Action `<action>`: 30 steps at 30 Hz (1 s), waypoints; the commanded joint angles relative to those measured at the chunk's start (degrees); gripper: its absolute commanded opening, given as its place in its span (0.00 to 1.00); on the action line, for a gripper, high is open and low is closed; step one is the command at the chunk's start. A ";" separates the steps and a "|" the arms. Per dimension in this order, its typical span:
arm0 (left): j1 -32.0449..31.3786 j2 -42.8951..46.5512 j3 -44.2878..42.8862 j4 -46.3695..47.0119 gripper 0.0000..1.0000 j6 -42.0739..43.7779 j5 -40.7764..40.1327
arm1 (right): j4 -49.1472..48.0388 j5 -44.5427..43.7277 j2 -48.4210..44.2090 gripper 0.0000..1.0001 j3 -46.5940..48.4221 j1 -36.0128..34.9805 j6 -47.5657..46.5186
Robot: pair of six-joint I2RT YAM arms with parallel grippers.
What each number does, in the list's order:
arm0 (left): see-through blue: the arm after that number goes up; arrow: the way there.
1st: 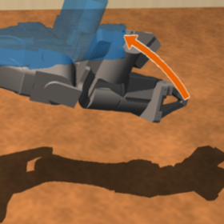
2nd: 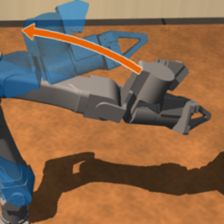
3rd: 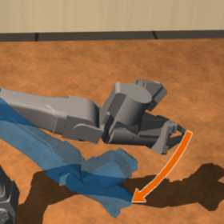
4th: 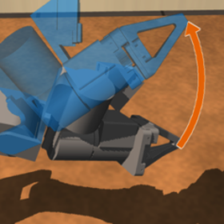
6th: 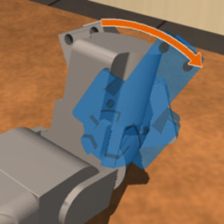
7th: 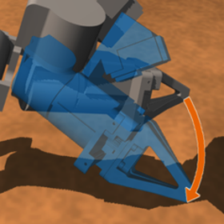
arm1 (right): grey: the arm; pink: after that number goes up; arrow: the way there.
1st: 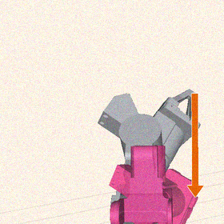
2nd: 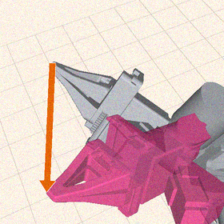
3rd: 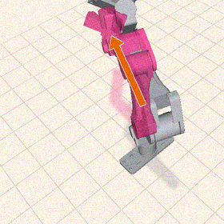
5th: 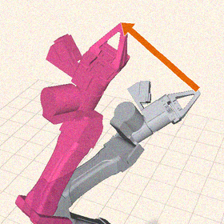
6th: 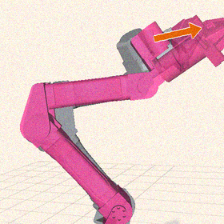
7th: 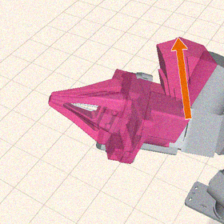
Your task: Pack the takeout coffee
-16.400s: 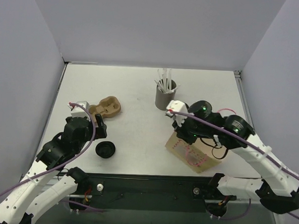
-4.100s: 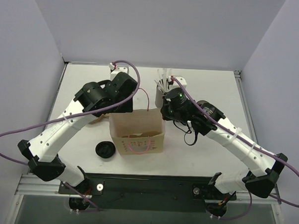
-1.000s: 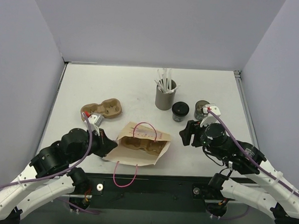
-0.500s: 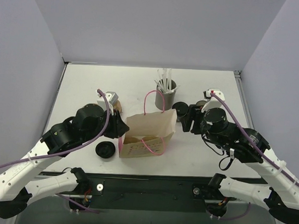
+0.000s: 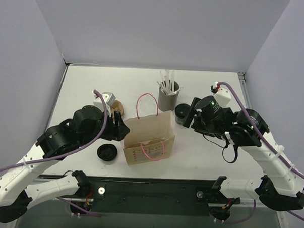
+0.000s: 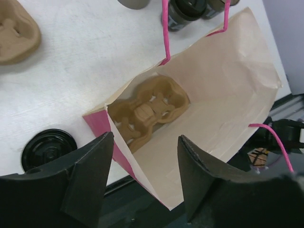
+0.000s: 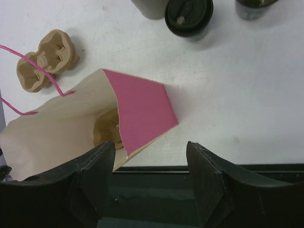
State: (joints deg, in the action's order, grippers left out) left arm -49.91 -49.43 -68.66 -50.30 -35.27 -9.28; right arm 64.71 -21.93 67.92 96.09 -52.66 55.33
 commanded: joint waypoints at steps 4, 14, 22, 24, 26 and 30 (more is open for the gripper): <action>-0.10 -3.13 -8.06 -2.34 0.70 5.91 -11.90 | 2.10 8.66 0.46 0.59 -3.97 -2.00 21.18; -0.01 -3.57 -7.71 -1.02 0.71 7.75 -20.33 | -5.38 6.38 3.09 0.53 -8.02 -7.63 34.48; 0.51 -3.48 -7.10 -1.82 0.71 8.37 -22.36 | -3.54 6.46 4.94 0.50 -8.29 -11.23 39.15; 0.52 -2.87 -6.22 -1.64 0.71 7.67 -22.19 | -2.66 6.03 5.12 0.50 -8.73 -11.50 39.68; 0.69 -2.60 -5.87 -1.64 0.71 7.49 -22.10 | -2.31 5.68 5.20 0.48 -9.78 -11.50 39.77; 1.22 -2.86 -6.83 -2.34 0.71 7.49 -22.97 | -2.13 3.40 5.91 0.39 -9.53 -11.15 36.35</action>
State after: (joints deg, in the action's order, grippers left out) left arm -49.36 -52.62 -74.39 -52.18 -27.83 -30.24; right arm 59.81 -14.57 72.82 86.56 -63.86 92.88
